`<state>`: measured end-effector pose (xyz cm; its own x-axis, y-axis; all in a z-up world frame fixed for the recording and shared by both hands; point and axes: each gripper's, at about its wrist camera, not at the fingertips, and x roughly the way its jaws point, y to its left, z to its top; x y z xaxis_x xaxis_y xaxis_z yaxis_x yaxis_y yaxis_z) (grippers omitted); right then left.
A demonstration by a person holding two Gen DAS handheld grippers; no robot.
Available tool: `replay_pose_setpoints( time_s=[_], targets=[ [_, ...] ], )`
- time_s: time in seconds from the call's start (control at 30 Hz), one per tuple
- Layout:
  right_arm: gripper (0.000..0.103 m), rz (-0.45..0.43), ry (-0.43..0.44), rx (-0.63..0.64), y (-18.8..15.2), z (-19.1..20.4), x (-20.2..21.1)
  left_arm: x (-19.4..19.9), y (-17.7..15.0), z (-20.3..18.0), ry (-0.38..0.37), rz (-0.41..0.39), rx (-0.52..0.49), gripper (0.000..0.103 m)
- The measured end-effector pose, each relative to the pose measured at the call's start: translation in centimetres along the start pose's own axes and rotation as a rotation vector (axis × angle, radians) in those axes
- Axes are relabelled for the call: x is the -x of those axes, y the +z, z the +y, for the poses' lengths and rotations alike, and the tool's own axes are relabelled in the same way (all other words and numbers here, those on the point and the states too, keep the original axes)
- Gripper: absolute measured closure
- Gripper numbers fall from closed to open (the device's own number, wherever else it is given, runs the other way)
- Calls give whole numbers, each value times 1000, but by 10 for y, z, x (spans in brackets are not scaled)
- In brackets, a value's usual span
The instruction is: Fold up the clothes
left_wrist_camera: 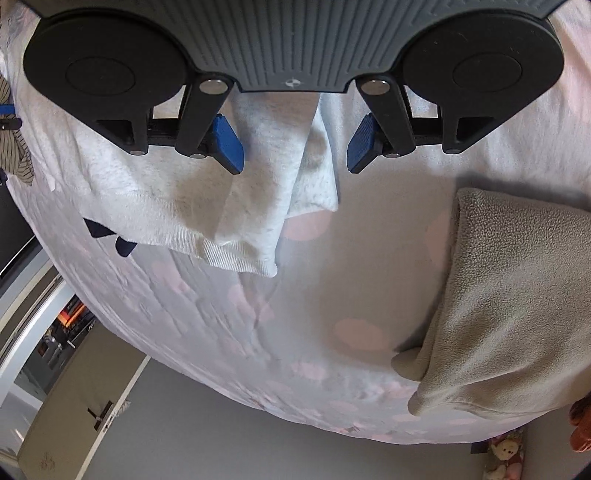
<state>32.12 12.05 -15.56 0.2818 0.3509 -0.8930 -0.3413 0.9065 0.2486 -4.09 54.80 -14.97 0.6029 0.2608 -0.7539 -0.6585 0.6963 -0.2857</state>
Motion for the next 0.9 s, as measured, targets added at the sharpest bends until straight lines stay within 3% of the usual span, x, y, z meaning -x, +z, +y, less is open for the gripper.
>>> replay_pose_setpoints(
  time_s=[0.27, 0.73, 0.9],
  targets=[
    [23, 50, 41, -19, -2, -15, -28, -21, -7, 6, 12, 107, 13, 40],
    [12, 79, 72, 29, 10, -24, -37, -25, -9, 7, 8, 117, 23, 36],
    [17, 49, 70, 34, 10, -17, -41, -27, -10, 4, 14, 117, 3, 33]
  ],
)
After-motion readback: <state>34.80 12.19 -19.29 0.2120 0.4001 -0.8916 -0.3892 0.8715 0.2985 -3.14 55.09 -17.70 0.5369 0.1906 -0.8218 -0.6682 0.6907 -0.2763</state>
